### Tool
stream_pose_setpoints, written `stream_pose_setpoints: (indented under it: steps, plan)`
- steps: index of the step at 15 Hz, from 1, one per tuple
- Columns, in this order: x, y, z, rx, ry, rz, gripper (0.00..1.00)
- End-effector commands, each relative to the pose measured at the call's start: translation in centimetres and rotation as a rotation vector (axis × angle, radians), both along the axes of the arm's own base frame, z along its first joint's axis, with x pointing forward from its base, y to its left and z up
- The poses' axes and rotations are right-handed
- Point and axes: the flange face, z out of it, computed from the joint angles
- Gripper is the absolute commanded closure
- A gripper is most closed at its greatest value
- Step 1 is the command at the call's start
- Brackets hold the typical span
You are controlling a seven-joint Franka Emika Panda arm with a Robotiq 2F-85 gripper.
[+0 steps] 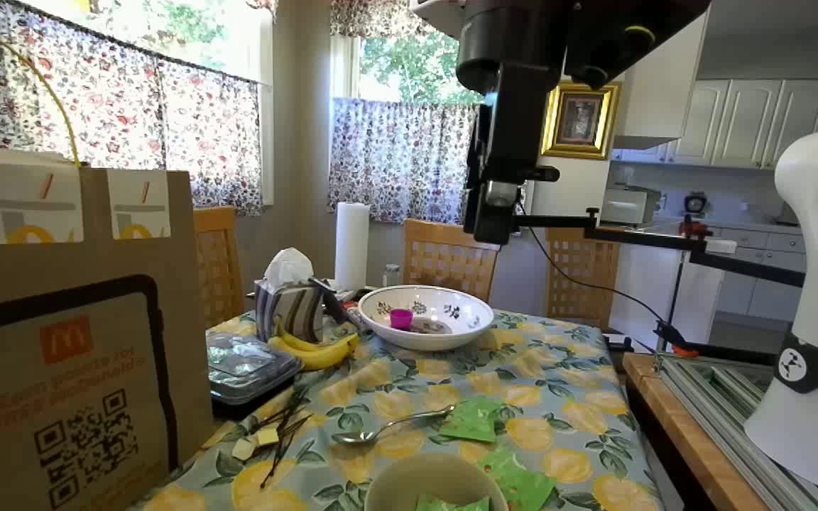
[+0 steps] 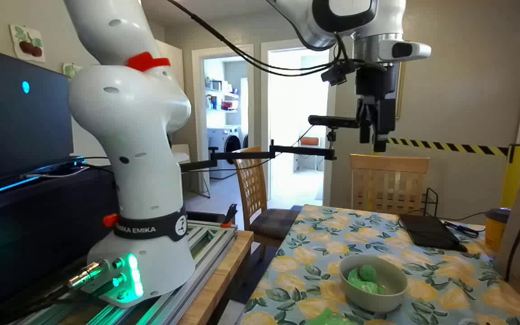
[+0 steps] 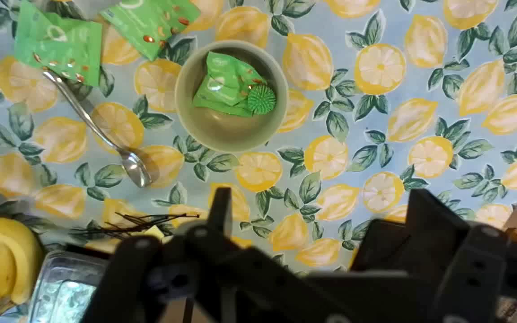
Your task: Put the green toy on the silver spoon then place the toy back in the bowl.
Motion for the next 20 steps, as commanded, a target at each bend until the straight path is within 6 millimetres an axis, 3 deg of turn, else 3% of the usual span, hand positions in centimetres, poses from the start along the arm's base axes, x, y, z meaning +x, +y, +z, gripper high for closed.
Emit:
stream_pose_setpoints:
  steps: [1,5,8,11,17,18,20]
  plan:
    - [0.0,0.0,0.0,0.000,0.001,0.000,0.00]
    - [2.0,0.7,-5.0,-0.037,0.088,0.063,0.00]
    - [2.8,0.7,-9.9,-0.104,0.159,0.212,0.00]
    - [3.6,0.7,-13.5,-0.132,0.178,0.368,0.00]
    - [5.5,0.9,-18.6,-0.242,0.156,0.662,0.00]
    - [4.1,0.8,-17.2,-0.222,0.159,0.566,0.00]
    - [4.6,0.9,-18.4,-0.235,0.161,0.614,0.00]
